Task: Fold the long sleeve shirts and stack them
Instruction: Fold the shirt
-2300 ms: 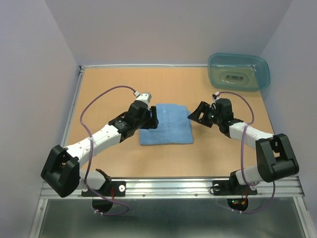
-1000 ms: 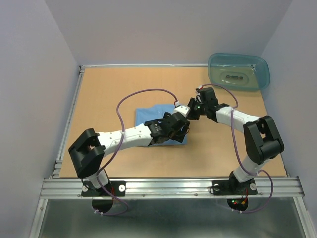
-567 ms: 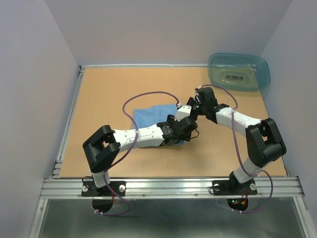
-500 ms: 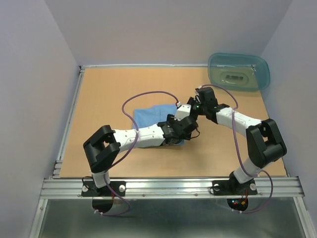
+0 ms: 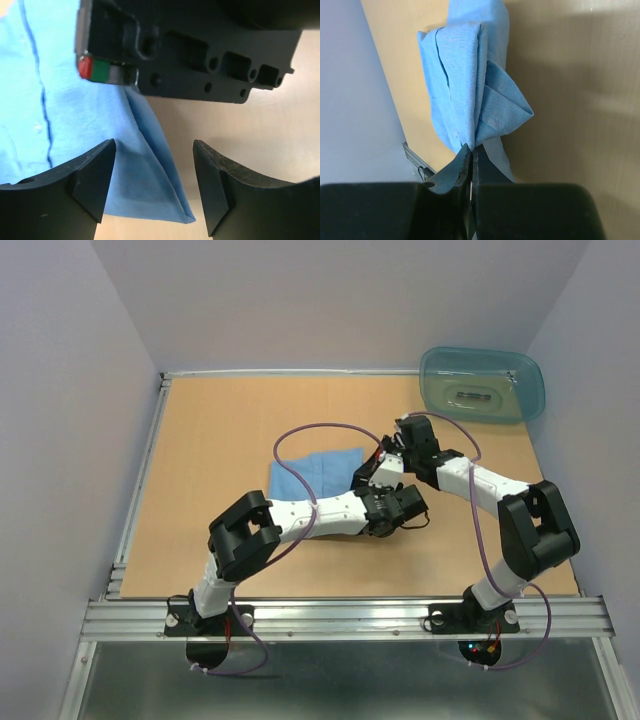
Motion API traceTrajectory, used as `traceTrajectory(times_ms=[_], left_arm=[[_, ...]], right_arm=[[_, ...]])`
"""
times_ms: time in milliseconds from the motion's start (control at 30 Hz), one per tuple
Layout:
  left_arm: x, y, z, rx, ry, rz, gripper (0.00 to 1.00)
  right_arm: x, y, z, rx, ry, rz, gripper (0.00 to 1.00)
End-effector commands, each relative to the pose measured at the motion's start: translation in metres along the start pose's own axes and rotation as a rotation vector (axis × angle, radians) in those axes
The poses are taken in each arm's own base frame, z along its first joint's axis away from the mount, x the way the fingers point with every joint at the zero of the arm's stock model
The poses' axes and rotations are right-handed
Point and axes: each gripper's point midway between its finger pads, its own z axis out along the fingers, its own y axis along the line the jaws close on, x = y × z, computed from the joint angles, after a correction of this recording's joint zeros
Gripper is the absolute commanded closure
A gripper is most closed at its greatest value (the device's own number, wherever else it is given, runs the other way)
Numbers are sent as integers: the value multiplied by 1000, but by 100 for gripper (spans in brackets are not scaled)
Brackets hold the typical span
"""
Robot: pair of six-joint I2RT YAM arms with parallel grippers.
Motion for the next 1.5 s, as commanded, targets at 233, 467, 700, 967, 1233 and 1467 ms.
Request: traceTrajectory(times_ms=[233,467,700,967,1233,1467], left_arm=[[5,30,2,-215,-50,112,24],[20,41,0,-203,-24,111,25],[32,42,7,-255,-17,175,25],[26,46,6,-285,-53,181,27],[36,51,11,-305,-44,200,41],[31,56,3,-299,-41,182,75]], right_arm=[[7,13,5,-51,38,17,99],[25,11,20,-61,68,43,99],[37,25,29,-98,82,52,99],[41,24,29,-98,93,49,99],[43,29,26,-122,111,24,99],[41,27,27,-114,97,11,96]])
